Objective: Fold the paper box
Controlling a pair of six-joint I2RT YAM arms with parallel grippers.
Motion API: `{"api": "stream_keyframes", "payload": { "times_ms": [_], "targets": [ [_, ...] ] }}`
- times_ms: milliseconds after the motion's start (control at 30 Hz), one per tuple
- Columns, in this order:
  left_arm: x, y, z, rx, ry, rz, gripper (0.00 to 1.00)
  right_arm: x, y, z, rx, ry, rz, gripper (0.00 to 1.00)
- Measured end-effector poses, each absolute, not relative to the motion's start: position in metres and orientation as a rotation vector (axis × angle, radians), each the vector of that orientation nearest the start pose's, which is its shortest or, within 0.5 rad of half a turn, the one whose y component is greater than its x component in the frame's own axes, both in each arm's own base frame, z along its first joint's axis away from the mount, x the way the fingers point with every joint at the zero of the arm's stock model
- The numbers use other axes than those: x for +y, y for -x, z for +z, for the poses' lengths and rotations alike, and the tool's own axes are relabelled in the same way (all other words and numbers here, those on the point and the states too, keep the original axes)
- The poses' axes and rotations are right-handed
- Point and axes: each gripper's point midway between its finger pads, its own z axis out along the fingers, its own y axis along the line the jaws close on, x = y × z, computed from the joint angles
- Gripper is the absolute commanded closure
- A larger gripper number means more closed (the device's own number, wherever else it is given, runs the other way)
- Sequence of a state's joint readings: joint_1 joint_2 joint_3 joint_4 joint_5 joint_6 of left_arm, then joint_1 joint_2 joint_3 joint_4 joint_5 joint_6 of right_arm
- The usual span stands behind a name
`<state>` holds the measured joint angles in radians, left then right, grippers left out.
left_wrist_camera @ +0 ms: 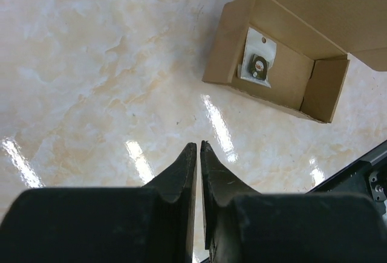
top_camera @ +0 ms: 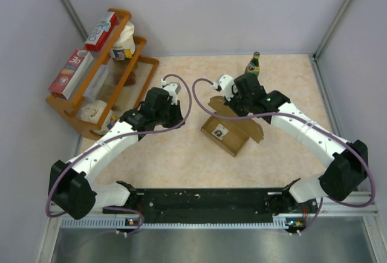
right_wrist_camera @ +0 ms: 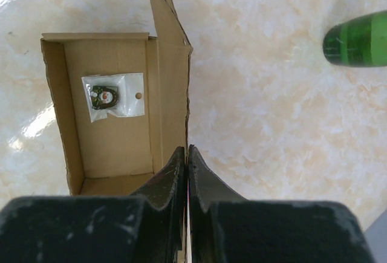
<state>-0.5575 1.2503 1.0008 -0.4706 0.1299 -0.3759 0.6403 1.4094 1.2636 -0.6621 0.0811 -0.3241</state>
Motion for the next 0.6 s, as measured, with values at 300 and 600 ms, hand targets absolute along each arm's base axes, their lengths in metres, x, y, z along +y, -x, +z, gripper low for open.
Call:
{"api": "stream_keyframes", "payload": {
  "times_ms": [300,600],
  "targets": [
    [-0.212,-0.281,0.161,2.3,-0.288,-0.68,0.89,0.221,-0.3,0.189,2.003,1.31,0.192,1.0],
    [-0.238,-0.275,0.179,2.09,-0.505,-0.856,0.58,0.23,-0.28,0.183,1.917,1.502,0.299,1.0]
  ]
}}
